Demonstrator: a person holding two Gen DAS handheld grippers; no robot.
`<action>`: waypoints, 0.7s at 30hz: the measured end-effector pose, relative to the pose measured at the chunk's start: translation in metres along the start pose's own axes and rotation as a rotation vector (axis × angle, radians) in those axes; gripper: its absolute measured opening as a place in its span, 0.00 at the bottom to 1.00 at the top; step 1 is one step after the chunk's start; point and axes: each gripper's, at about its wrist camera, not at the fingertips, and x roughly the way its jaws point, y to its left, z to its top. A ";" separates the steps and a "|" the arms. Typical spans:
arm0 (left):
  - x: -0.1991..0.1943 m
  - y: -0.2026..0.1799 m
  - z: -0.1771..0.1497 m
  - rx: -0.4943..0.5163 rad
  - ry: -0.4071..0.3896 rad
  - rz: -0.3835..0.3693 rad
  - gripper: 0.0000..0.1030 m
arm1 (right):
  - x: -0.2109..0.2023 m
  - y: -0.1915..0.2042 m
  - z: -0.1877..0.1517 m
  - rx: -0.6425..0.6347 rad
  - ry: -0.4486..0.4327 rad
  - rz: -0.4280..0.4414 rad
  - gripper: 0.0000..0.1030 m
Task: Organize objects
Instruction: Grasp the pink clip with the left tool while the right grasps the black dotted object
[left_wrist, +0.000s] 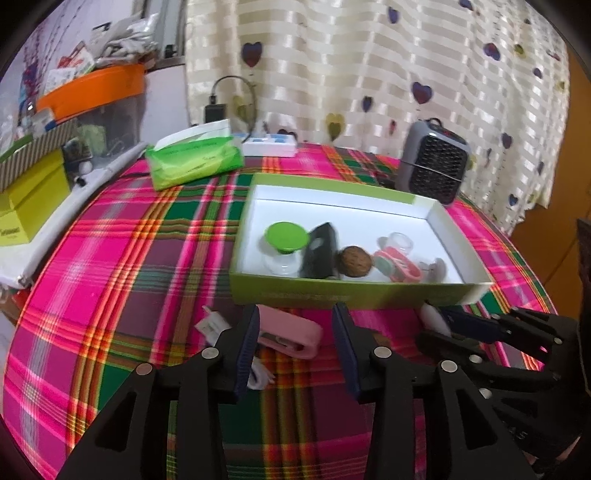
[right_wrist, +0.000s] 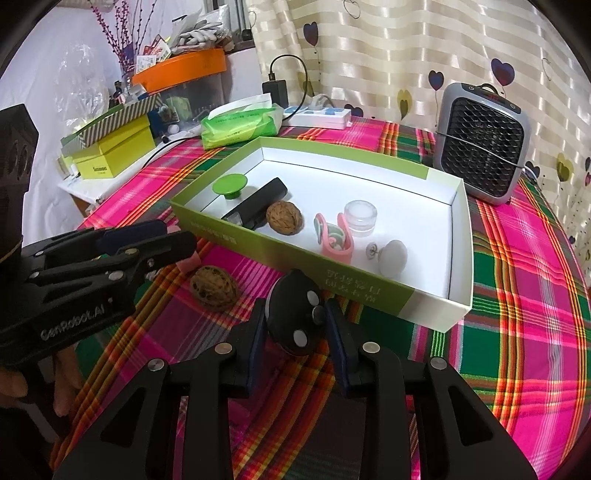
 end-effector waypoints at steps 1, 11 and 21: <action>0.001 0.003 0.000 -0.010 0.002 0.011 0.38 | 0.000 0.000 0.000 0.001 0.000 0.001 0.31; 0.009 0.010 0.001 -0.051 0.028 0.026 0.40 | 0.000 -0.001 0.000 0.013 0.001 0.008 0.31; 0.002 0.012 -0.003 -0.051 0.026 0.056 0.39 | 0.000 -0.005 0.000 0.027 0.000 0.018 0.31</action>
